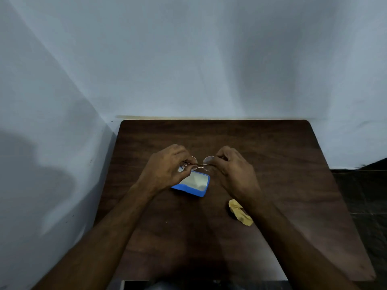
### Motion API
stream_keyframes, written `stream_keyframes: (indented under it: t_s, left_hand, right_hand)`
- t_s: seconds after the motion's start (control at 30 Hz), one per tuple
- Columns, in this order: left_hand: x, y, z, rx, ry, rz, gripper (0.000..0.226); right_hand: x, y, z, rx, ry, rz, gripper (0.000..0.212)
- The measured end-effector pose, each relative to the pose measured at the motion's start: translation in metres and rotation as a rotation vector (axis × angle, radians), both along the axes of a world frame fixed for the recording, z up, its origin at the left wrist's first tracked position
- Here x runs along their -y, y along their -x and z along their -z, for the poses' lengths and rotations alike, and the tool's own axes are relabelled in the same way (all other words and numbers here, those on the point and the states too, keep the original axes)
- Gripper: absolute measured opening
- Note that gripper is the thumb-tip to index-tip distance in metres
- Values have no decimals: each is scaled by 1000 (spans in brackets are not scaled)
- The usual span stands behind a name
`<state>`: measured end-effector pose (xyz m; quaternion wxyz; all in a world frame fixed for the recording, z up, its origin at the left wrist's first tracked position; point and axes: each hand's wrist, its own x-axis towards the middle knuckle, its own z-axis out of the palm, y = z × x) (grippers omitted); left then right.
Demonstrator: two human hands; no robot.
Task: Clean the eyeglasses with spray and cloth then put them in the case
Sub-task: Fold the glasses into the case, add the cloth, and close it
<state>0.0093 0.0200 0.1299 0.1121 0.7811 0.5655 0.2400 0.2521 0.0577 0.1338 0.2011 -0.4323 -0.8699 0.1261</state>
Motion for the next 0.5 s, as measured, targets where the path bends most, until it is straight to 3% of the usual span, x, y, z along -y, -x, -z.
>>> stream_keyframes:
  t_s: [0.27,0.37,0.5]
  left_hand:
    - [-8,12,28,-34,75,40,14]
    - [-7,12,40,-6,69,28,15]
    - [-1,12,56,-25,119,13,26]
  right_hand:
    - [4,30,28,318,-31,-15,34]
    - [6,34,40,325,-12,-15,47]
    - [8,36,52,326,-10,-26,46]
